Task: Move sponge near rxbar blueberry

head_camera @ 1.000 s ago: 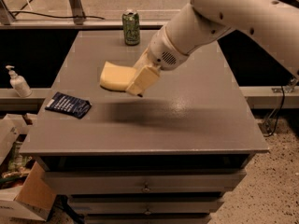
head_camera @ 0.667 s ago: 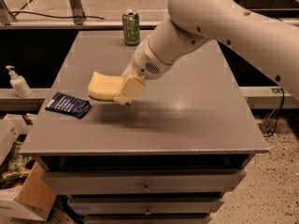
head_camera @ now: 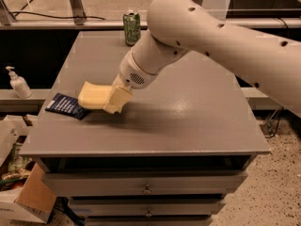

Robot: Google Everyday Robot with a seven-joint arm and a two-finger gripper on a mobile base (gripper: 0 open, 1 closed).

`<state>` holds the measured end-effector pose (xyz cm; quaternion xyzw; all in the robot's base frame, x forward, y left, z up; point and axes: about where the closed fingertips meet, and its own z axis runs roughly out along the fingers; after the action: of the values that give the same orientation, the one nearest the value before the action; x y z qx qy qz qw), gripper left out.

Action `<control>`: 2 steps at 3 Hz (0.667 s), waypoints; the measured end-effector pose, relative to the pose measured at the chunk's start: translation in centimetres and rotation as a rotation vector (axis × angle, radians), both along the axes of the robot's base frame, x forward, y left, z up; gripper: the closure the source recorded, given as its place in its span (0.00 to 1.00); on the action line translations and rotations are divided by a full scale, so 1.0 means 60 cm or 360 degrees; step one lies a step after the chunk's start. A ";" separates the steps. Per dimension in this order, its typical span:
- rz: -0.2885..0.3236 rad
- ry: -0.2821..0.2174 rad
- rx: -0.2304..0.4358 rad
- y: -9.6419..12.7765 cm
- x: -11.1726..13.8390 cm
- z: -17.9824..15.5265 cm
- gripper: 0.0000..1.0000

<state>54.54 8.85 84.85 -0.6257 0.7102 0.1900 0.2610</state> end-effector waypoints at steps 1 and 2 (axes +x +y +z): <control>-0.0030 0.0014 -0.0024 0.009 0.005 -0.010 0.82; -0.0061 0.0026 -0.0051 0.001 0.013 -0.025 0.59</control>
Offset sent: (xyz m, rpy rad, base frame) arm 0.0156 -0.0088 -0.0260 -0.0502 0.0260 -0.0686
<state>55.32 8.88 83.35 -0.6144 0.7271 0.1786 0.2488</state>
